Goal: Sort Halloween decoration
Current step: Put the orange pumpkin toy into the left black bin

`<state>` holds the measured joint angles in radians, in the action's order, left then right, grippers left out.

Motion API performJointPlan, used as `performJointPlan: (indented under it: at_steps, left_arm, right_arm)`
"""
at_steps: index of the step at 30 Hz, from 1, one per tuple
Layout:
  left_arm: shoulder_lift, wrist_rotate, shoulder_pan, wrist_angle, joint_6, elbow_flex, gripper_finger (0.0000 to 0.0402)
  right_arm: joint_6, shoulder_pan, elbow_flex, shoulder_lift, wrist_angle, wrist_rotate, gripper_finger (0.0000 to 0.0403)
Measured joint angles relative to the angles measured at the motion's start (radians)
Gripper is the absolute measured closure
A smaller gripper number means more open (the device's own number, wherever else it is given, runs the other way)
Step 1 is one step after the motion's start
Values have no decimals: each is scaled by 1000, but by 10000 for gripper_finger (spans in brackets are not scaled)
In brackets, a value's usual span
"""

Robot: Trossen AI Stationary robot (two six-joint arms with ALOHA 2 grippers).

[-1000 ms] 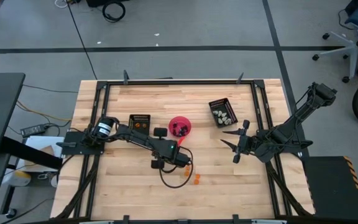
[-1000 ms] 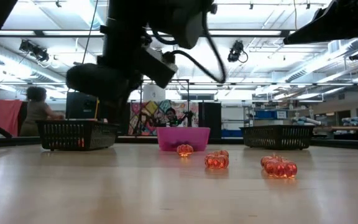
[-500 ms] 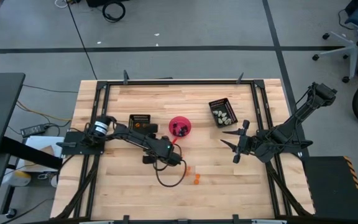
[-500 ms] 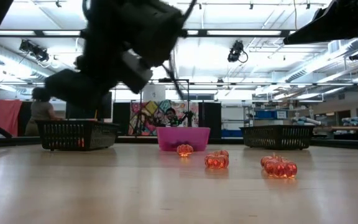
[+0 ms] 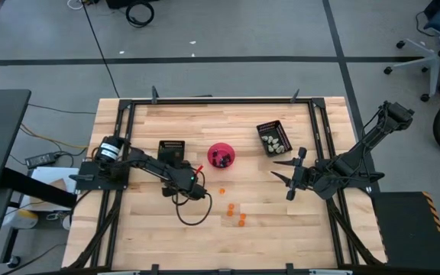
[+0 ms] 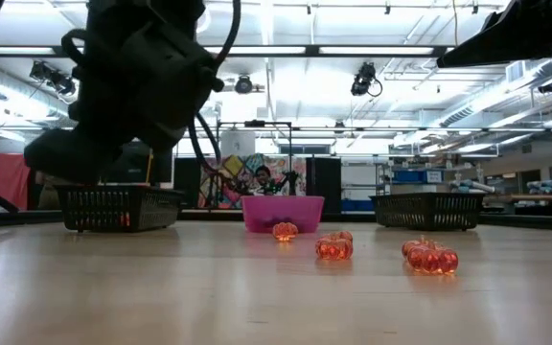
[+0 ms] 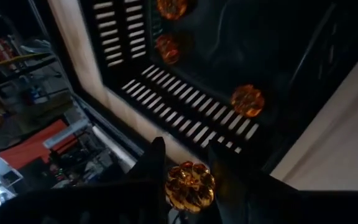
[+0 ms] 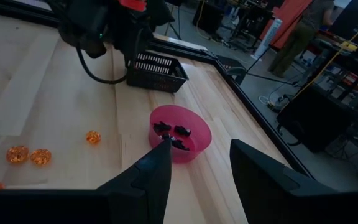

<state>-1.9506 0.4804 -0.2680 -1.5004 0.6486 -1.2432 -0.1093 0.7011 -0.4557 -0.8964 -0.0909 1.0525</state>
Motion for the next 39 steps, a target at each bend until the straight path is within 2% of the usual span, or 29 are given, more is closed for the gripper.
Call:
performJointPlan:
  at_steps: [6, 16, 20, 23, 31, 33, 35, 39]
  left_arm:
    - [0, -2, -1, 75, 5, 20, 294]
    - [0, 10, -1, -7, 12, 20, 224]
    - [0, 86, -1, -76, 96, 17, 224]
    - [0, 134, -1, -69, 124, -2, 230]
    - [0, 368, -19, -28, 145, -121, 237]
    - [0, 415, -38, 35, 94, -143, 237]
    - [0, 423, -59, 147, -22, -156, 237]
    - [0, 368, -103, 450, -303, -158, 237]
  right_arm:
    - [0, 0, 0, 0, 0, 1, 236]
    - [0, 0, 0, 0, 0, 1, 236]
    - [0, 0, 0, 0, 0, 1, 236]
    - [0, 0, 0, 0, 0, 1, 236]
    - [0, -2, 0, 0, 0, 1, 236]
    - [0, -2, 0, 0, 0, 1, 236]
    - [0, -2, 0, 0, 0, 1, 236]
    - [0, -2, 0, 0, 0, 1, 236]
